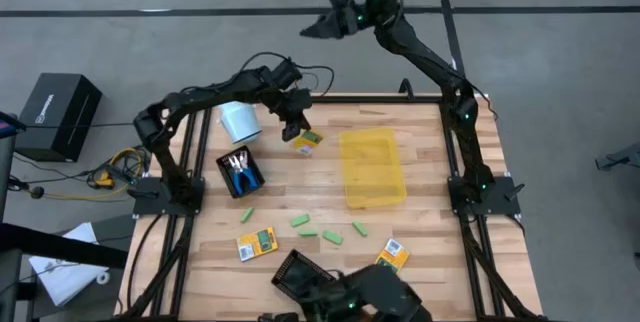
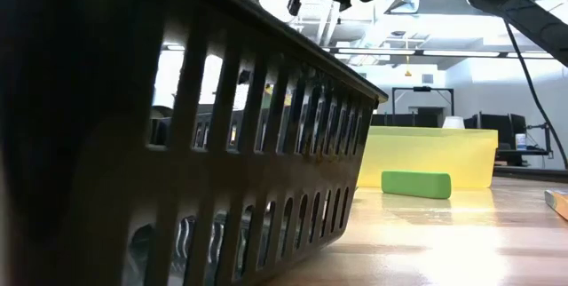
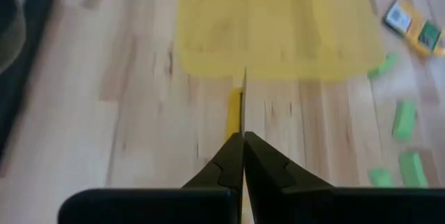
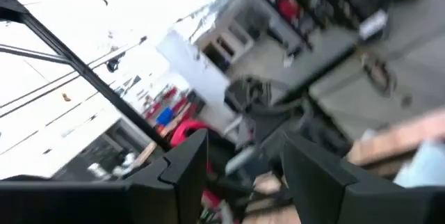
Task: Pick & Place School Supplies
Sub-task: Put the top crayon box into the yellow bin
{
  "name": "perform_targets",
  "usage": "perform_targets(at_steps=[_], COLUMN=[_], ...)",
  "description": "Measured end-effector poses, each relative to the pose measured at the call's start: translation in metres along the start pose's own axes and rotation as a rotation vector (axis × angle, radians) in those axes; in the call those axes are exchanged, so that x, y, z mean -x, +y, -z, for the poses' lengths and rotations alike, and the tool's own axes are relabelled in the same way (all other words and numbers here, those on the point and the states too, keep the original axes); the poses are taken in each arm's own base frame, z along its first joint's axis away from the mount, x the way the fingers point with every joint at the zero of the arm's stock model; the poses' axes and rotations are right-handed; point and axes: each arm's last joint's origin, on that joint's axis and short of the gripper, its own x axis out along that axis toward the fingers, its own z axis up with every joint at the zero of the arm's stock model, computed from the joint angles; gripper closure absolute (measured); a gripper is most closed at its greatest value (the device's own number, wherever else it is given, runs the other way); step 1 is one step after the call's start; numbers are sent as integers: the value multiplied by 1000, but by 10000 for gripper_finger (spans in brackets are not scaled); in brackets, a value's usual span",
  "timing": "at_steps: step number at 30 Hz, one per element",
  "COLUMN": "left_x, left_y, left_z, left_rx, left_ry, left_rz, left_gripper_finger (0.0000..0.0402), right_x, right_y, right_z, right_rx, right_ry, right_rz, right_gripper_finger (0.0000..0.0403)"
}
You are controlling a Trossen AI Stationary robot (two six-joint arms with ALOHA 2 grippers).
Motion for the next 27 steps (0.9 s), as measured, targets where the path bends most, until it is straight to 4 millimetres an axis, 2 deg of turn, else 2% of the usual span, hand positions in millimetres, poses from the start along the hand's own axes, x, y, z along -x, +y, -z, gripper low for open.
perform_targets(at_steps=[4,8,13,17,22,27], left_x=[7,13,25,27,16,-23], left_y=[-2,-3,-8,-13,-22,-37], left_z=[-6,-17,-39,-53,-64,-71], left_rx=[40,62,54,37,45,93], left_ry=[-60,-159,-309,-378,-436,-429], left_rz=[-10,-15,-9,0,54,192], left_gripper_finger=[401,401,401,401,401,401], right_x=[13,38,83,121,150,163], right_y=[2,12,57,92,129,135], right_z=[-10,-22,-37,-35,-27,-25], right_rx=[105,207,344,393,432,419], right_ry=[-83,-132,-172,-168,-152,-158], right_rz=[17,65,192,378,503,548], right_gripper_finger=[233,235,247,254,251,248])
